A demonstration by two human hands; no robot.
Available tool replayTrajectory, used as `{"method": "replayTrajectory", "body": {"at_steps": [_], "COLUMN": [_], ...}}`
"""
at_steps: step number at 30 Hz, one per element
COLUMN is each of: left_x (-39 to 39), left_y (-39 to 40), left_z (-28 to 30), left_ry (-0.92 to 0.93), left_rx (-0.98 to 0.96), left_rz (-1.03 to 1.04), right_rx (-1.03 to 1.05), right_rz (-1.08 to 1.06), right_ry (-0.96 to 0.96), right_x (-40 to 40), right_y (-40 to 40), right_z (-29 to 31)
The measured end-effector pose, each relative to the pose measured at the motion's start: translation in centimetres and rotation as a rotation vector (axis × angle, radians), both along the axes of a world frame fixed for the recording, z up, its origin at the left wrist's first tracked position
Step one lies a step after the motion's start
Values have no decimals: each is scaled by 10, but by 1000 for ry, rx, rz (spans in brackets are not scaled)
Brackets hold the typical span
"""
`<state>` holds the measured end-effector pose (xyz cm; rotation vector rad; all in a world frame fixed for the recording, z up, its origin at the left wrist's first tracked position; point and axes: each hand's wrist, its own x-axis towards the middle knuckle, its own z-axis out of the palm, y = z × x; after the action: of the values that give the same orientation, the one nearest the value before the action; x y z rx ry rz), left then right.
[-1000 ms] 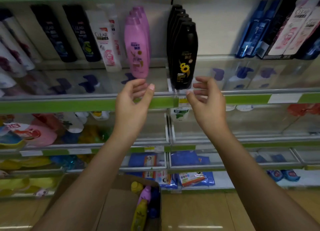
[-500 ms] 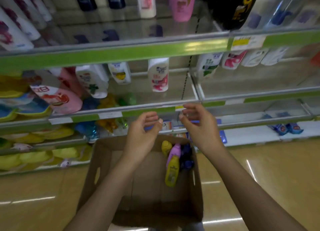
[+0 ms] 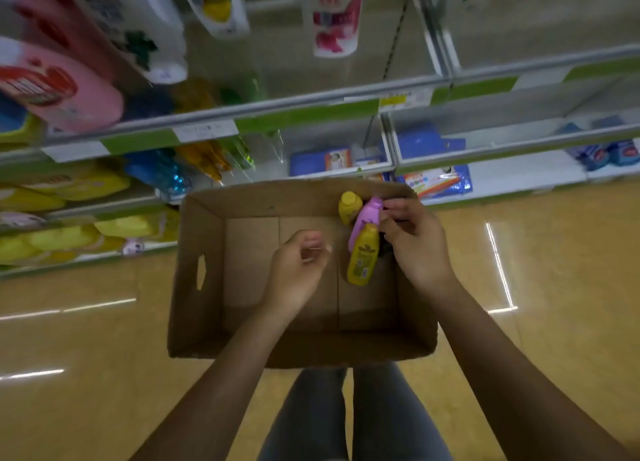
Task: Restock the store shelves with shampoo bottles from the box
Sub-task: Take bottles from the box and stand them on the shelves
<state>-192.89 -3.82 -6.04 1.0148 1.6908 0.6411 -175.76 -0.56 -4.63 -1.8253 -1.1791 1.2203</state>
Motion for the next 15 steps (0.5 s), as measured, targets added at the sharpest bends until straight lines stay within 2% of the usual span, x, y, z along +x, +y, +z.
{"method": "replayTrajectory", "body": {"at_steps": [7,15], "left_x": [32,57], "left_y": [3,31], "left_z": [-83,-144], "left_ry": [36,78], "left_rx": [-166,-203], "left_rz": [-47,-102], "right_rx": [-159,-434], "right_rz": [-71,-1], "right_ry": [-61,-96], "right_x": [22,25], "right_y": [-14,-38], "right_z": [-57,-130]}}
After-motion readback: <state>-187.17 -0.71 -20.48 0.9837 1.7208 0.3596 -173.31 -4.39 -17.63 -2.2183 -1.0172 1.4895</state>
